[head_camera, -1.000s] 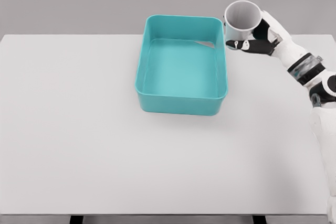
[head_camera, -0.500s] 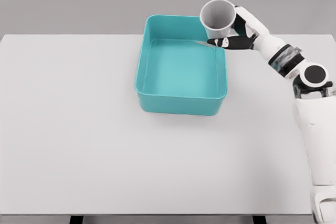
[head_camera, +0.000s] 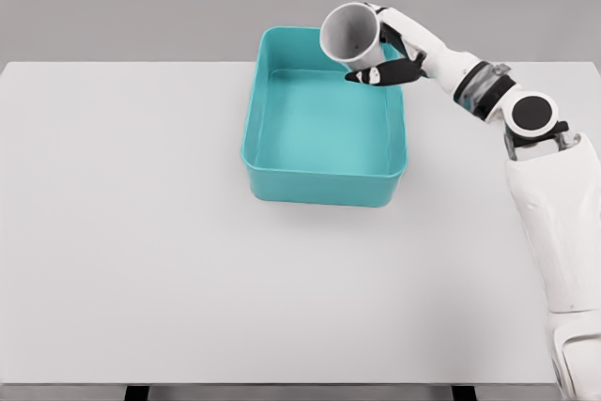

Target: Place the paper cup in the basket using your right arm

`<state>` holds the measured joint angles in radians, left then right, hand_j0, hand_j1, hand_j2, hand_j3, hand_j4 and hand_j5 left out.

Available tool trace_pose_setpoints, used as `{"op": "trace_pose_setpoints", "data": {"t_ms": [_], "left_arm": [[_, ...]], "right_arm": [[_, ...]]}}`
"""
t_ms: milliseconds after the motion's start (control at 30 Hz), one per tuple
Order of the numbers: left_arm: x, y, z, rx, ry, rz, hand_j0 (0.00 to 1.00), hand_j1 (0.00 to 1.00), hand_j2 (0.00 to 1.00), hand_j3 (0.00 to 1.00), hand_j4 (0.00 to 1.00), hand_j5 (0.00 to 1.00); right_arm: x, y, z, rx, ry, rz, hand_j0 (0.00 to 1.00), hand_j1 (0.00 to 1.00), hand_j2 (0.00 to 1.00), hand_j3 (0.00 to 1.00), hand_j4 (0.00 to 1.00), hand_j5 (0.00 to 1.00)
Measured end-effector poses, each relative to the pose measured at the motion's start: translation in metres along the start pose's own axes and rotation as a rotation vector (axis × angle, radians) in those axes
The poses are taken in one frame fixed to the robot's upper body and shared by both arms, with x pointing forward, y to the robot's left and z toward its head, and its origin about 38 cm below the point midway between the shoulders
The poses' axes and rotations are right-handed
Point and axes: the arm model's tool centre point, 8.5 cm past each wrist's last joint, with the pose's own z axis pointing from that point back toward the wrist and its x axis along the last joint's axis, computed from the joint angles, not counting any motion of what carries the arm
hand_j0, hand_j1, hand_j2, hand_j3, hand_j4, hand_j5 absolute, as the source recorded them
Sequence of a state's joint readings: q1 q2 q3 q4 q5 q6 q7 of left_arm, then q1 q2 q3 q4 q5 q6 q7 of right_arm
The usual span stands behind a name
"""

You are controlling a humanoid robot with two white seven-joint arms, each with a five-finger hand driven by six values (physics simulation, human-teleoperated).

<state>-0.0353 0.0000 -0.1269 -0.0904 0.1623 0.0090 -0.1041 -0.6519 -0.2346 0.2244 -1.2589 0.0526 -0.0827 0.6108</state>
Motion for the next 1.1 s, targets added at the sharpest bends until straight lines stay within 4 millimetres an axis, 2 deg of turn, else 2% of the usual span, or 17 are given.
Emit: {"op": "trace_pose_setpoints", "data": {"t_ms": [200, 300, 767, 867, 900, 933, 967, 1100], "left_arm": [[0.0, 0.0, 0.0, 0.0, 0.0, 0.0, 1.0, 1.0, 1.0, 1.0, 1.0, 1.0], [0.0, 0.0, 0.0, 0.0, 0.0, 0.0, 1.0, 1.0, 1.0, 1.0, 1.0, 1.0], [0.0, 0.0, 0.0, 0.0, 0.0, 0.0, 1.0, 1.0, 1.0, 1.0, 1.0, 1.0], [0.0, 0.0, 0.0, 0.0, 0.0, 0.0, 1.0, 1.0, 1.0, 1.0, 1.0, 1.0], [0.0, 0.0, 0.0, 0.0, 0.0, 0.0, 1.0, 1.0, 1.0, 1.0, 1.0, 1.0], [0.0, 0.0, 0.0, 0.0, 0.0, 0.0, 1.0, 1.0, 1.0, 1.0, 1.0, 1.0], [0.0, 0.0, 0.0, 0.0, 0.0, 0.0, 1.0, 1.0, 1.0, 1.0, 1.0, 1.0], [0.0, 0.0, 0.0, 0.0, 0.0, 0.0, 1.0, 1.0, 1.0, 1.0, 1.0, 1.0]], "right_arm": [[-0.002, 0.007, -0.004, 0.03, 0.04, 0.071, 0.57, 0.57, 0.57, 0.57, 0.57, 0.57], [0.006, 0.005, -0.011, 0.044, 0.053, 0.138, 0.57, 0.57, 0.57, 0.57, 0.57, 0.57], [0.0, 0.036, -0.028, 0.168, 0.167, 0.369, 0.57, 0.57, 0.57, 0.57, 0.57, 0.57], [0.003, 0.038, -0.033, 0.183, 0.181, 0.424, 0.58, 0.58, 0.58, 0.58, 0.58, 0.58], [0.003, 0.04, -0.033, 0.192, 0.185, 0.436, 0.71, 0.71, 0.71, 0.71, 0.71, 0.71], [0.003, 0.042, -0.034, 0.198, 0.188, 0.445, 0.93, 0.93, 0.93, 0.93, 0.93, 0.93], [0.003, 0.043, -0.034, 0.202, 0.19, 0.452, 1.0, 1.0, 1.0, 1.0, 1.0, 1.0], [0.003, 0.046, -0.035, 0.21, 0.193, 0.465, 1.0, 1.0, 1.0, 1.0, 1.0, 1.0]]}}
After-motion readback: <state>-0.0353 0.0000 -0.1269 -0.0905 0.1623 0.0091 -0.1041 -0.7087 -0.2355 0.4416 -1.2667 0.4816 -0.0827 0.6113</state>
